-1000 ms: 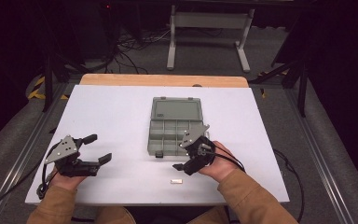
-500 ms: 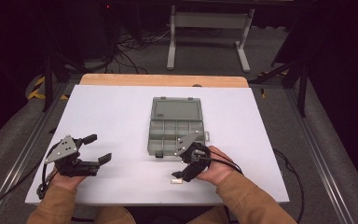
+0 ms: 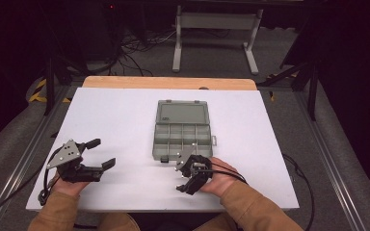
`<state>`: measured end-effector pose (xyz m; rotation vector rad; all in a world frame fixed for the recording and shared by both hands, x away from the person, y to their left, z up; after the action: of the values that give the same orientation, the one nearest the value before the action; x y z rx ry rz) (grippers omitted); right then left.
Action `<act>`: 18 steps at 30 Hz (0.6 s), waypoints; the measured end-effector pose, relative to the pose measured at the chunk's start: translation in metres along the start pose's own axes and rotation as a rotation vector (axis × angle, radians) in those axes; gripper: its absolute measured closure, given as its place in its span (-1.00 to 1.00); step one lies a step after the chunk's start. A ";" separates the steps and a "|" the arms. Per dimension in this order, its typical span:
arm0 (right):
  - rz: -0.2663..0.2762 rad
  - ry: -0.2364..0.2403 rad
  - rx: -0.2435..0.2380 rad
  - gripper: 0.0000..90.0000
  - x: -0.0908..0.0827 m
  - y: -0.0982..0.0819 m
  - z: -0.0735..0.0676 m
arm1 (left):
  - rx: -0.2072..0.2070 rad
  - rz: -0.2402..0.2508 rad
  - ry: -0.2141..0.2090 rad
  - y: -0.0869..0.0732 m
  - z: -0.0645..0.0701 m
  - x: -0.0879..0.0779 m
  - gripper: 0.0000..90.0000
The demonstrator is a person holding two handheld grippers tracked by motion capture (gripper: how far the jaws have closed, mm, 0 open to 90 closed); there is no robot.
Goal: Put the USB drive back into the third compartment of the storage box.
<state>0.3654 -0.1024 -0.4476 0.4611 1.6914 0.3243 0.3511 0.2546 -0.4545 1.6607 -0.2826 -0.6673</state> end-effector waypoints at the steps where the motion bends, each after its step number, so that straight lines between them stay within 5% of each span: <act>1: 0.000 0.000 0.000 -0.23 0.000 0.000 0.000 | 0.000 0.000 0.000 0.000 0.000 0.000 -0.77; 9: -0.055 0.020 0.014 -0.10 0.009 -0.001 -0.004 | 0.004 0.000 0.001 0.000 0.000 0.000 -0.77; 18: -0.109 0.043 -0.002 0.35 0.015 0.000 -0.005 | 0.000 -0.002 -0.002 0.000 0.001 0.000 -0.77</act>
<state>0.3584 -0.0949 -0.4600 0.3614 1.7505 0.2579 0.3510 0.2540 -0.4550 1.6610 -0.2826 -0.6707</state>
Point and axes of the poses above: each handheld gripper's, and its own axes: x roughly forward along the jaws, y roughly out of its top, z roughly to its right, the point moved 1 cm from there along x, roughly forward along the jaws, and after that the axes turned 15 degrees about y, right-handed, at the moved point
